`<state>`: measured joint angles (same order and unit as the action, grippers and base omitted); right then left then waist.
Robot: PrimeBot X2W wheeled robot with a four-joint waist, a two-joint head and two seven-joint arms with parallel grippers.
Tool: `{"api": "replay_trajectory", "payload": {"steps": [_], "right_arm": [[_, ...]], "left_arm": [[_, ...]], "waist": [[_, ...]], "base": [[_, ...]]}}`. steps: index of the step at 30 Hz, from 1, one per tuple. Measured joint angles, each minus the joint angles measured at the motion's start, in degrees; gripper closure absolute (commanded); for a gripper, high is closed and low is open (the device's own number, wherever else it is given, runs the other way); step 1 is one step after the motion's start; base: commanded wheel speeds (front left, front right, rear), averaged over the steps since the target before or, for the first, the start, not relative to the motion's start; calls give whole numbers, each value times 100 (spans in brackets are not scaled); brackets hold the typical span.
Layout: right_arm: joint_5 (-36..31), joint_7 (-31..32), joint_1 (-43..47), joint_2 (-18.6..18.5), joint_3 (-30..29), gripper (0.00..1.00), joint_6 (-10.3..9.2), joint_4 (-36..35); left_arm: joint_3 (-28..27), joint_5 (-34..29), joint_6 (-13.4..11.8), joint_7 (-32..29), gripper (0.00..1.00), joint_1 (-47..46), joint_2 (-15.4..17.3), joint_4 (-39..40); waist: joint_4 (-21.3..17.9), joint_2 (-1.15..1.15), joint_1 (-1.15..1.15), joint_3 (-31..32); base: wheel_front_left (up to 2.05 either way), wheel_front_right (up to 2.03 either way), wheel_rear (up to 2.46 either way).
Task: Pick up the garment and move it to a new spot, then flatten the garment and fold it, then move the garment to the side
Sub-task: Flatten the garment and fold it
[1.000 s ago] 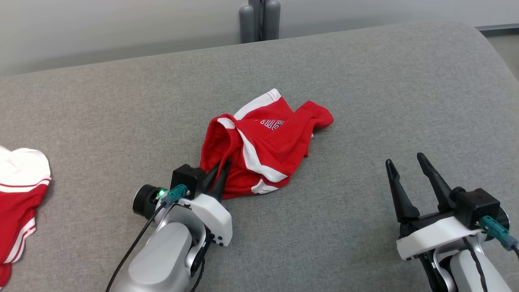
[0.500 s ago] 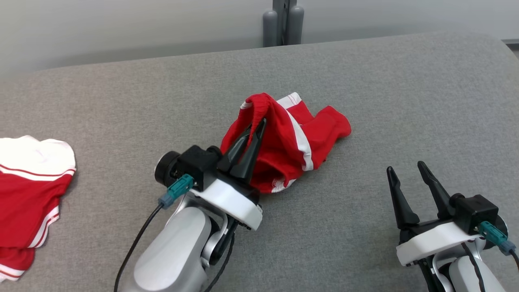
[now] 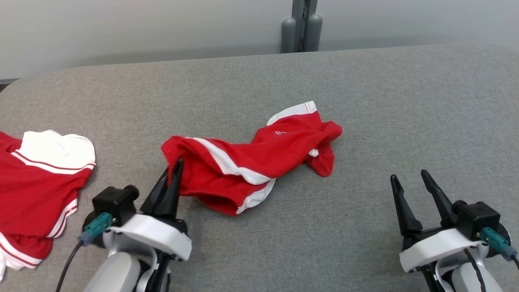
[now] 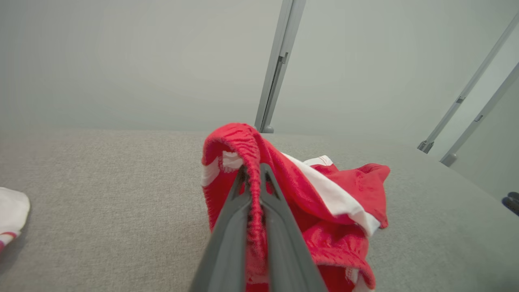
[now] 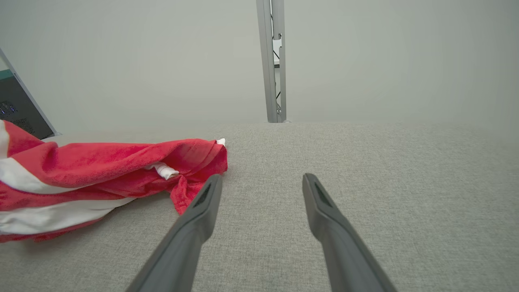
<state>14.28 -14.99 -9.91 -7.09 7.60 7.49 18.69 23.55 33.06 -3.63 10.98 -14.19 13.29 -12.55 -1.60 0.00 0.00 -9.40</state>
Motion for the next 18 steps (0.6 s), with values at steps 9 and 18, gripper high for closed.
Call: {"api": "replay_trajectory", "payload": {"steps": [9,18], "right_arm": [[8,0,-75,-37,208,0,0,104],[99,0,-506,-56,951,0,0,616]], "left_arm": [[-178,270,-42,67,100,254,2,-699],[-180,313,90,327,0,87,-458,-1738]], "waist": [[114,0,0,-26],[373,0,0,-42]], "base": [[0,0,0],[0,0,0]]}}
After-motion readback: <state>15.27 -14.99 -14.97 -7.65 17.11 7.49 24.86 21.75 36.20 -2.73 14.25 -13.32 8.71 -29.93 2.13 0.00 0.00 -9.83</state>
